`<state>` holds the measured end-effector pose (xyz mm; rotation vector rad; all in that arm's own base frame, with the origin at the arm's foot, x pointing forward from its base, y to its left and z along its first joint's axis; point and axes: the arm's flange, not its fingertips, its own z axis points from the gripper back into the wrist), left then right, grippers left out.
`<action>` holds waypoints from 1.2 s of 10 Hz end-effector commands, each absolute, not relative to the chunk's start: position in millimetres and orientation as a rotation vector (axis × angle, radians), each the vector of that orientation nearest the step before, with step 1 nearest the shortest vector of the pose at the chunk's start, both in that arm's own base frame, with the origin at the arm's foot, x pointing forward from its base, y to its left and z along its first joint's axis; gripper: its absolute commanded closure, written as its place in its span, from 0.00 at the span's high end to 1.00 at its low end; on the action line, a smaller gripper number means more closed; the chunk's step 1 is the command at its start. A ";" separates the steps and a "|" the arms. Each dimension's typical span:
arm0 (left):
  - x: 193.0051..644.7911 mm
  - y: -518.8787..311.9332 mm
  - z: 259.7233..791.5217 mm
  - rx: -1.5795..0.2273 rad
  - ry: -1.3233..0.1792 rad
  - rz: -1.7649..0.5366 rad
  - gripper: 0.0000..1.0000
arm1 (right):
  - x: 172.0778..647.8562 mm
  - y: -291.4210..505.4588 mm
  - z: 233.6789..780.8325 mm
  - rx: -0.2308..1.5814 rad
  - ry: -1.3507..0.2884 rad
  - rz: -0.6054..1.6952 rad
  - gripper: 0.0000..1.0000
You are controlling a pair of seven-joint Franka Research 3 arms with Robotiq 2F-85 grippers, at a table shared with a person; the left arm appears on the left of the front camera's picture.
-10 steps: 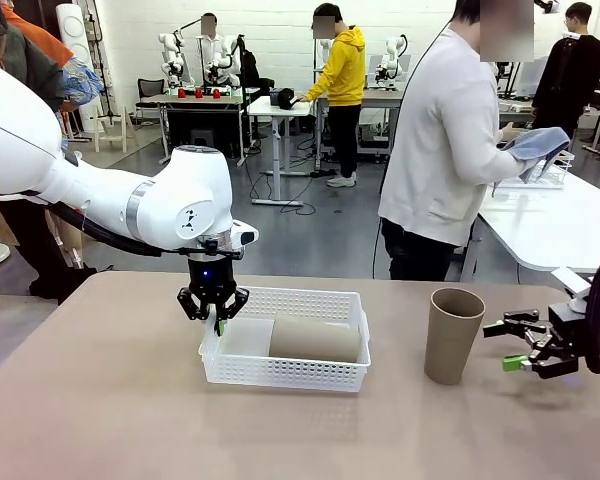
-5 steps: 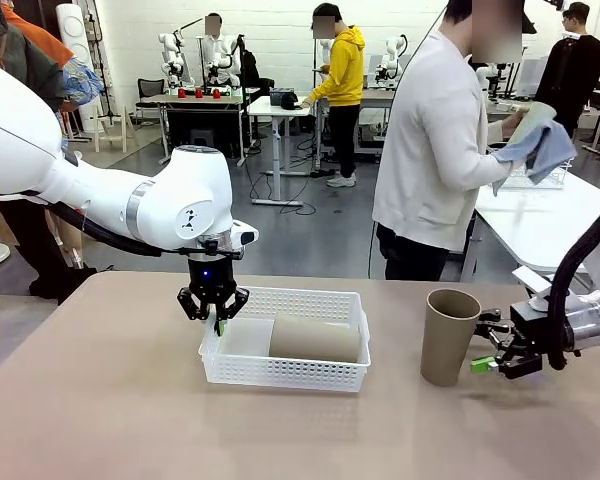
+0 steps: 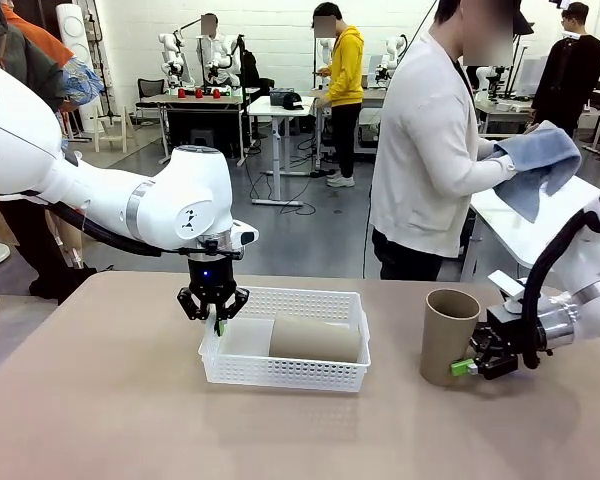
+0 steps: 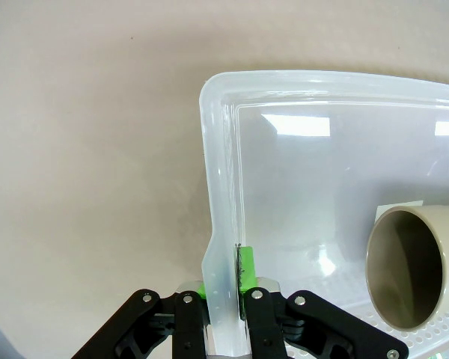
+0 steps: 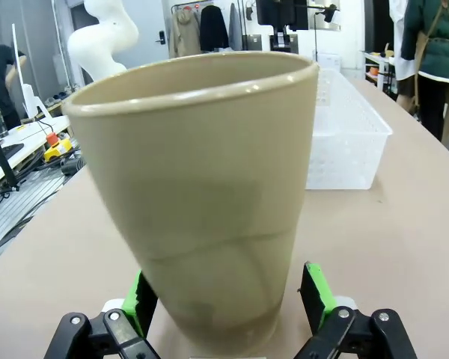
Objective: Clean and organize the cups into the basket.
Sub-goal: Pick up the Reusable plastic cup from the right side of the table and stack it inside the Organizing basket in the center of the table.
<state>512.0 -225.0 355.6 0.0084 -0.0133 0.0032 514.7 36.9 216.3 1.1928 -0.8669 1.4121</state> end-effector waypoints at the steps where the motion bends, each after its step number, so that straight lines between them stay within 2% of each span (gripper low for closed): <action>1: 512.3 -225.4 357.5 0.008 -0.017 0.003 0.00 | 523.5 53.0 214.6 1.227 -0.866 1.398 1.00; 4: 512.3 -225.4 357.5 0.008 -0.017 0.003 0.00 | 523.1 63.0 213.3 1.243 -0.877 1.441 1.00; 5: 512.3 -225.4 357.5 0.008 -0.017 0.003 0.00 | 523.6 62.5 213.5 1.252 -0.865 1.451 0.40; 6: 512.3 -225.4 357.5 0.008 -0.017 0.003 0.00 | 523.2 61.0 213.9 1.253 -0.870 1.452 0.40; 7: 512.3 -225.4 357.5 0.008 -0.017 0.003 0.00 | 522.7 59.8 214.1 1.250 -0.873 1.453 0.00; 8: 512.3 -225.4 357.5 0.008 -0.017 0.003 0.00 | 520.8 59.3 214.7 1.232 -0.866 1.457 0.36; 9: 512.3 -225.4 357.5 0.008 -0.017 0.003 0.00 | 515.0 58.2 219.7 1.202 -0.861 1.476 0.00; 11: 512.3 -225.4 357.5 0.008 -0.017 0.003 0.00 | 494.8 52.8 256.0 1.135 -0.881 1.410 0.00; 12: 512.3 -225.4 357.5 0.008 -0.017 0.003 0.00 | 485.1 49.6 283.1 1.110 -0.888 1.340 0.60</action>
